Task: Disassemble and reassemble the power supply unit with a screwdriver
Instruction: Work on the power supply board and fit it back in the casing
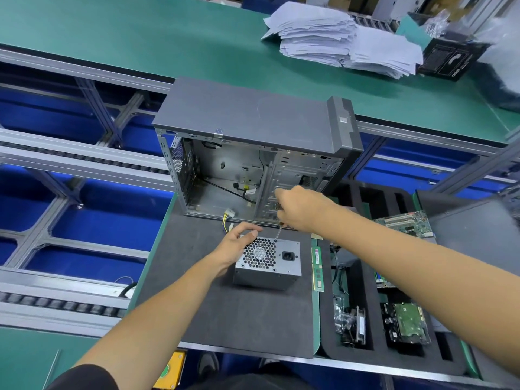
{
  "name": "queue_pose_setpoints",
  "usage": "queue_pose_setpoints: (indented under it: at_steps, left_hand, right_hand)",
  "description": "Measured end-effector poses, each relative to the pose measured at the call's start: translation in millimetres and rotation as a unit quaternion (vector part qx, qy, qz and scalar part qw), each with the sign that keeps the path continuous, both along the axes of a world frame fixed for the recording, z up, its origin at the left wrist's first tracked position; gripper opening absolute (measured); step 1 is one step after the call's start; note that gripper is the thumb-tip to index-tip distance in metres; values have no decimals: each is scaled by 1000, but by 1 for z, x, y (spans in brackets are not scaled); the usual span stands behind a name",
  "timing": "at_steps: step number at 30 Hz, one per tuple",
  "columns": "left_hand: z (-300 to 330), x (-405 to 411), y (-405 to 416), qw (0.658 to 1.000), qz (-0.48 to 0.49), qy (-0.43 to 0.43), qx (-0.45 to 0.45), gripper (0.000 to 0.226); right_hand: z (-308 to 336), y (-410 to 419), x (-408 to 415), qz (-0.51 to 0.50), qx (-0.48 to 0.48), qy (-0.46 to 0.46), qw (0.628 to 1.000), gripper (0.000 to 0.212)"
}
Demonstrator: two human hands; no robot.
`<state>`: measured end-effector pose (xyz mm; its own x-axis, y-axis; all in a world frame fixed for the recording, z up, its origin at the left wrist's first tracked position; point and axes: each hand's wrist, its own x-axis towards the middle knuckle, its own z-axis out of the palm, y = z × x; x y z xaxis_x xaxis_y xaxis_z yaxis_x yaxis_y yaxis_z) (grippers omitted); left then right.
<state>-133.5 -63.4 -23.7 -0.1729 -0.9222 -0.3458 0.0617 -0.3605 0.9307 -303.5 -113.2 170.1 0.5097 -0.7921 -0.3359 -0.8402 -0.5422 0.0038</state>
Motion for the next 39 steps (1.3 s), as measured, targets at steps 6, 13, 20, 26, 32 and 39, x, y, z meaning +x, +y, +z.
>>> queue_pose_setpoints:
  at_steps: [6, 13, 20, 26, 32, 39]
  left_hand:
    - [0, 1, 1, 1000, -2, 5, -1, 12]
    - [1, 0, 2, 1000, 3, 16, 4, 15]
    - [2, 1, 1, 1000, -8, 4, 5, 14]
    - [1, 1, 3, 1000, -5, 4, 7, 13]
    - [3, 1, 3, 1000, -2, 0, 3, 13]
    - [2, 1, 3, 1000, 1, 9, 5, 17]
  right_hand:
    - [23, -12, -12, 252, 34, 46, 966, 35]
    - [6, -12, -17, 79, 2, 28, 996, 6]
    - [21, -15, -16, 193, 45, 76, 977, 48]
    - [15, -10, -1, 81, 59, 23, 995, 10]
    - [15, -15, 2, 5, 107, 18, 994, 37]
    - [28, -22, -15, 321, 25, 101, 941, 23]
